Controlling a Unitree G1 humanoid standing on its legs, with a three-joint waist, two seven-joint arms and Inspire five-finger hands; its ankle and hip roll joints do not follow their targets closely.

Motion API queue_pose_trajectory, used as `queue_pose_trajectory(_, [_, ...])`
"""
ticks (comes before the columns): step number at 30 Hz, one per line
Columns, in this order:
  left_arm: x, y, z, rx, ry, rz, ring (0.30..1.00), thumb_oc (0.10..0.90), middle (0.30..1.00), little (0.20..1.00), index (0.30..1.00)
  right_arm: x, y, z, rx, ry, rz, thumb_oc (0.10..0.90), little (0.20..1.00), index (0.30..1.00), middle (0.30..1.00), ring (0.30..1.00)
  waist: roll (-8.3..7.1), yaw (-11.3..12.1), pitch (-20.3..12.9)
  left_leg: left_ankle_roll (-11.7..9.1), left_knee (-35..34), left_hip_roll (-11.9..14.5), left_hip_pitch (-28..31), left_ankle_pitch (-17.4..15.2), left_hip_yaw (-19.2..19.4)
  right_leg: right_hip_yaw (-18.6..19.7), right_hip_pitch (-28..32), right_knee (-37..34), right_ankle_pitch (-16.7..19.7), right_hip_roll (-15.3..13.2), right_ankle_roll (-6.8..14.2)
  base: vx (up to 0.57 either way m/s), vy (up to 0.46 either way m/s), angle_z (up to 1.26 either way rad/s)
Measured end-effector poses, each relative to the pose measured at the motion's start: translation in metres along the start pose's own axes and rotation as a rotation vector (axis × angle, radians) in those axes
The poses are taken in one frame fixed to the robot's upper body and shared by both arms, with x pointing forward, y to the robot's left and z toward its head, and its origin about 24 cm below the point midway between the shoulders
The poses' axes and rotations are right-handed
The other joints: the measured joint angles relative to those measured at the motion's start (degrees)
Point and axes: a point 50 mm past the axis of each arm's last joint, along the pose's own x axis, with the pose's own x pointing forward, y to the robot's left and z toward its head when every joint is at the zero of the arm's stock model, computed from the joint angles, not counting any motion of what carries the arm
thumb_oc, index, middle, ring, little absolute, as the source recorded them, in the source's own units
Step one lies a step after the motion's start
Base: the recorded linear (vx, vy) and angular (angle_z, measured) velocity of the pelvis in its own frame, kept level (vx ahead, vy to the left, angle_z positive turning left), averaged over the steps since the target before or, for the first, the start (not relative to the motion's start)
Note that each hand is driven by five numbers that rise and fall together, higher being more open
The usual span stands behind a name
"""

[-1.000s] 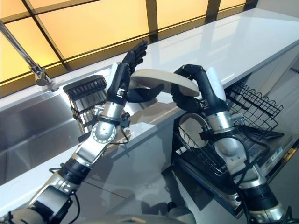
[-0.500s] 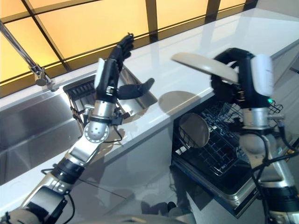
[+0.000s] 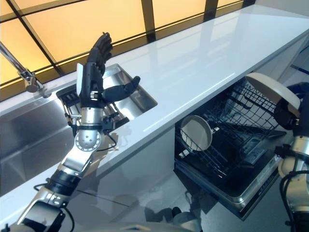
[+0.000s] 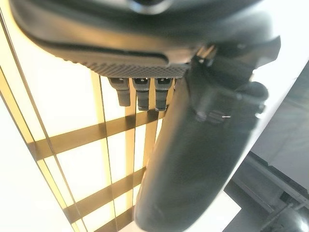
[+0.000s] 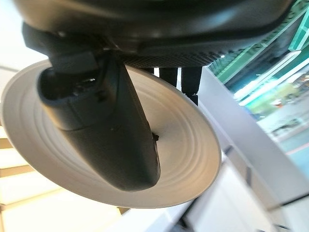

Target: Pick up plates and place into dishwasher.

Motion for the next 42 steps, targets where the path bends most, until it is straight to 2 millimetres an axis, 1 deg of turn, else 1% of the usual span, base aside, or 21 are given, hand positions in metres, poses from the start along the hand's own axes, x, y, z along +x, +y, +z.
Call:
queue_pose_trajectory(3, [0.000,-0.002,0.000,0.000,0.000,-0.041,0.900,0.800,0.900,0.900,0.900,-0.005,0.009,-0.013,-0.034,0.071,0.079,0.100,0.200,0.300,0.300,0.300,-0.01,0.11,0.00,0.00,0.00,0.01,-0.04,0.00,-0.12,-0.15,0.03,0.00,0.00,-0.04,0.00,0.02,-0.041,0.01])
queue_pose_trajectory(4, [0.000,-0.002,0.000,0.000,0.000,-0.041,0.900,0.800,0.900,0.900,0.900,-0.005,0.009,-0.013,-0.034,0.071,0.079,0.100,0.200,0.300,0.300,0.300,-0.01,0.11,0.00,0.00,0.00,0.01,-0.04,0.00,-0.12,-0.15,0.03,0.00,0.00,-0.04,0.00,0.02,-0.036,0.02])
queue_pose_trajectory(8, [0.000,-0.004,0.001,0.001,-0.002,-0.076,0.900,0.800,0.900,0.900,0.900,-0.018,0.028,-0.027,-0.081,0.156,0.228,0.100,0.200,0.300,0.300,0.300,-0.01,0.83,-0.02,-0.01,0.00,0.04,-0.21,0.02,-0.43,-0.37,0.01,0.00,0.00,-0.04,0.00,0.02,-0.060,0.04])
queue_pose_trajectory(10, [0.000,-0.003,0.003,0.011,-0.013,-0.095,0.900,0.800,0.900,0.900,0.900,-0.026,0.039,-0.034,-0.103,0.188,0.290,0.100,0.200,0.300,0.300,0.300,-0.16,1.36,-0.02,-0.04,0.00,0.07,-0.58,0.06,-0.90,-0.72,-0.04,0.00,0.00,-0.09,-0.01,0.01,-0.097,0.09])
queue_pose_trajectory(12, [0.001,-0.005,0.005,0.008,-0.020,-0.121,0.900,0.800,0.900,0.900,0.900,-0.037,0.050,-0.051,-0.135,0.281,0.360,0.100,0.200,0.300,0.300,0.300,-0.36,2.39,-0.10,-0.03,0.02,-0.03,-0.73,0.21,-1.49,-1.16,-0.08,0.00,0.00,-0.17,-0.02,0.02,-0.062,0.15])
queue_pose_trajectory(14, [0.001,-0.003,0.008,0.021,-0.030,-0.140,0.900,0.800,0.900,0.900,0.900,-0.049,0.057,-0.063,-0.162,0.354,0.420,0.100,0.200,0.300,0.300,0.300,-0.37,3.65,-0.10,-0.01,0.01,-0.03,-0.88,0.31,-2.05,-1.98,-0.02,0.00,-0.01,-0.24,-0.01,0.02,-0.064,0.15])
queue_pose_trajectory(18, [0.002,-0.001,0.009,0.041,-0.031,-0.175,0.900,0.800,0.900,0.900,0.900,-0.058,0.067,-0.074,-0.184,0.439,0.470,0.100,0.200,0.300,0.300,0.300,-0.42,4.69,-0.07,0.09,0.01,-0.16,-0.97,0.52,-2.92,-2.91,0.25,-0.01,-0.07,-0.40,0.07,0.00,-0.065,0.12])
queue_pose_trajectory(19, [0.002,-0.001,0.008,0.050,-0.021,-0.186,0.900,0.800,0.900,0.900,0.900,-0.057,0.067,-0.075,-0.179,0.455,0.465,0.100,0.200,0.300,0.300,0.300,-0.45,4.72,-0.05,0.13,0.00,-0.19,-0.98,0.61,-3.24,-3.26,0.36,-0.02,-0.10,-0.46,0.10,-0.02,-0.069,0.18])
queue_pose_trajectory(22, [0.000,-0.004,0.004,0.054,0.015,-0.243,0.900,0.800,0.900,0.900,0.900,-0.045,0.074,-0.075,-0.149,0.521,0.447,0.100,0.200,0.300,0.300,0.300,-0.64,5.08,-0.07,0.22,0.00,-0.34,-1.72,1.13,-4.11,-3.82,-0.04,-0.26,-0.32,-0.66,0.41,-0.02,-0.064,0.14])
queue_pose_trajectory(27, [-0.005,-0.011,0.000,0.059,0.050,-0.292,0.900,0.800,0.900,0.900,0.900,-0.039,0.078,-0.081,-0.156,0.592,0.447,0.100,0.200,0.300,0.300,0.300,-0.57,6.54,-0.08,0.30,0.01,-0.55,-2.50,1.59,-5.29,-5.04,-0.40,-0.28,-0.31,-0.86,0.40,-0.02,-0.052,0.14])
queue_pose_trajectory(34, [-0.003,0.001,-0.001,0.120,0.050,-0.304,0.900,0.800,0.900,0.900,0.900,-0.032,0.079,-0.084,-0.166,0.647,0.434,0.100,0.200,0.300,0.300,0.300,-0.32,7.24,0.10,0.70,0.11,-1.05,-3.78,1.94,-5.88,-5.80,-1.35,-0.28,-0.19,-1.38,0.22,-0.04,-0.034,0.07])
queue_pose_trajectory(36, [-0.003,0.003,-0.001,0.129,0.050,-0.304,0.900,0.800,0.900,0.900,0.900,-0.031,0.080,-0.084,-0.165,0.655,0.435,0.100,0.200,0.300,0.300,0.300,0.14,7.66,0.40,0.72,0.21,-1.07,-3.95,1.97,-6.17,-6.26,-1.40,-0.28,-0.23,-1.45,0.28,-0.03,-0.038,0.08])
queue_pose_trajectory(39, [-0.002,0.003,-0.001,0.129,0.049,-0.298,0.900,0.800,0.900,0.900,0.900,-0.028,0.083,-0.081,-0.146,0.657,0.449,0.100,0.200,0.300,0.300,0.300,1.21,7.75,1.27,0.72,0.06,-1.09,-4.00,1.97,-6.34,-6.55,-1.36,-0.28,-0.26,-1.48,0.32,-0.03,-0.023,0.04])
queue_pose_trajectory(42, [-0.001,0.003,0.000,0.128,0.044,-0.295,0.900,0.800,0.900,0.900,0.900,-0.019,0.082,-0.075,-0.139,0.633,0.447,0.100,0.200,0.300,0.300,0.300,2.80,7.66,2.80,0.72,0.03,-1.09,-4.05,1.97,-6.32,-6.56,-1.44,-0.28,-0.26,-1.48,0.32,-0.04,-0.021,-0.01])
